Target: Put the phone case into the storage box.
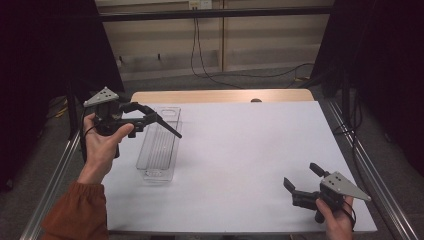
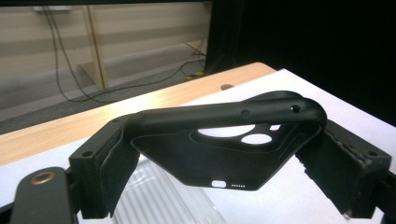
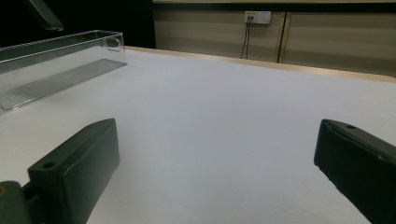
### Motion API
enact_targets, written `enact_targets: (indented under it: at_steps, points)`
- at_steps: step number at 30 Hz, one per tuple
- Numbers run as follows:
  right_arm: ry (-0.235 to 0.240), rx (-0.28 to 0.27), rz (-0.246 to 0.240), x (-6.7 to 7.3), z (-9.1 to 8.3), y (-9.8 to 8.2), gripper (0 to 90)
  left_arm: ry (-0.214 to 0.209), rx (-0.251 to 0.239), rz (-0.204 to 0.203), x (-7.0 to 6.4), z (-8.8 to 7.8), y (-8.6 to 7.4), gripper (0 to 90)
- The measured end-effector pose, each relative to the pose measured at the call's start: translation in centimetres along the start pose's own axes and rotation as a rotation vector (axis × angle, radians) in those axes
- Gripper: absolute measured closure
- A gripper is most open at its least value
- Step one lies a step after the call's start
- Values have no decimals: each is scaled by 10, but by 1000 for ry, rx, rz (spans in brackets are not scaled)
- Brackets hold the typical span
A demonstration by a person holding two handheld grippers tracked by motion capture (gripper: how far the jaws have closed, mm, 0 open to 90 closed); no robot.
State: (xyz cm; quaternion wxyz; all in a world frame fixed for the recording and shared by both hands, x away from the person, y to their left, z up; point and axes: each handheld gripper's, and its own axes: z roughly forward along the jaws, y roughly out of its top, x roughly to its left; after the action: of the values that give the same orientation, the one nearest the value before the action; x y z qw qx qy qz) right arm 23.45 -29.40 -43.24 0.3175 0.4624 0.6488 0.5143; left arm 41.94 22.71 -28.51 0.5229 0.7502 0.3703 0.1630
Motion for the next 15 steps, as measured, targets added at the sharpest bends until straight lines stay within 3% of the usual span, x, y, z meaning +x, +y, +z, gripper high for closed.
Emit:
enact_targets:
  at_steps: [7,15]
  points:
    - [6,-2,0,0,0,0,0,70,24,-19,11,8,6,143]
    - [13,1,0,0,0,0,0,127,49,-7,18,22,11,143]
